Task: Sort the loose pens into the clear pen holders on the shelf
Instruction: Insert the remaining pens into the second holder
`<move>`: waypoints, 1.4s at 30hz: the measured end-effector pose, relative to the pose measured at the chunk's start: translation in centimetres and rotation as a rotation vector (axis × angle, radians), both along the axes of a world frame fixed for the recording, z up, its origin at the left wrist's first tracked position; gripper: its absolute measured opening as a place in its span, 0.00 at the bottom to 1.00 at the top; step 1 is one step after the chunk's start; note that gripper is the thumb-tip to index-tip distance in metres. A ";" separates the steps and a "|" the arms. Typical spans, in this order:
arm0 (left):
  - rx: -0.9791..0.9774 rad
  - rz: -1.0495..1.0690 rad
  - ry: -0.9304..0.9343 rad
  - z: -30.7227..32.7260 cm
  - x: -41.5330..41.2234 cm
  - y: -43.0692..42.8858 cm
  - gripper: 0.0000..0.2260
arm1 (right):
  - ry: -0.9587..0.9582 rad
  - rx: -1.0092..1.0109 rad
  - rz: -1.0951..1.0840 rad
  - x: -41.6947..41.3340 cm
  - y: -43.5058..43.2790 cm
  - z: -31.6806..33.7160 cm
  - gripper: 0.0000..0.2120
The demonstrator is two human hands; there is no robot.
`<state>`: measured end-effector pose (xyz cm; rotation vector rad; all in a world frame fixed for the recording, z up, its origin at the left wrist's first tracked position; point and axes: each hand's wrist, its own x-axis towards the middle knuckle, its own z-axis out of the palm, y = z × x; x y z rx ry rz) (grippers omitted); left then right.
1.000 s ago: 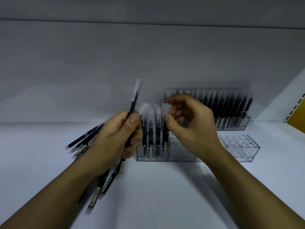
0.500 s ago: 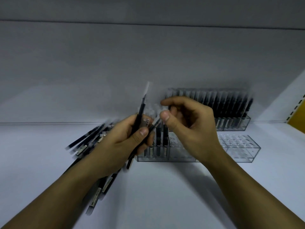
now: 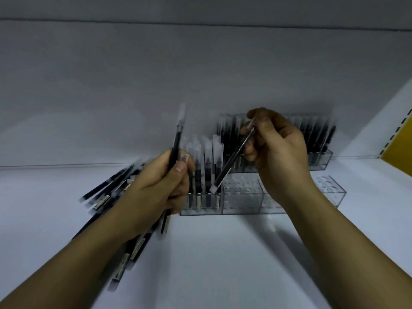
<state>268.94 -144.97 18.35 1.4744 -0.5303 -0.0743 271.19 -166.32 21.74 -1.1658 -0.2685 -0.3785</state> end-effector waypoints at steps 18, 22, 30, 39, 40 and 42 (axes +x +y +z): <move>0.114 -0.107 -0.035 0.2 -0.7 -0.1 0.11 | -0.125 -0.361 -0.519 1.1 -1.2 -1.1 0.07; 0.162 -0.078 -0.011 0.6 -0.8 -0.2 0.09 | -0.169 -0.456 -0.523 1.2 -1.0 -1.5 0.07; 0.170 -0.077 0.044 0.4 -0.9 -0.3 0.12 | -0.246 -0.647 -0.468 1.4 -0.5 -2.3 0.08; 0.221 -0.067 0.103 0.5 -1.0 -0.4 0.13 | -0.289 -0.798 -0.399 1.3 0.1 -2.8 0.14; 0.227 -0.063 0.104 0.6 -1.1 -0.4 0.13 | -0.275 -0.792 -0.391 1.3 0.1 -2.8 0.13; 0.241 -0.056 0.110 0.7 -1.1 -0.4 0.14 | -0.237 -0.826 -0.361 1.4 0.0 -2.8 0.12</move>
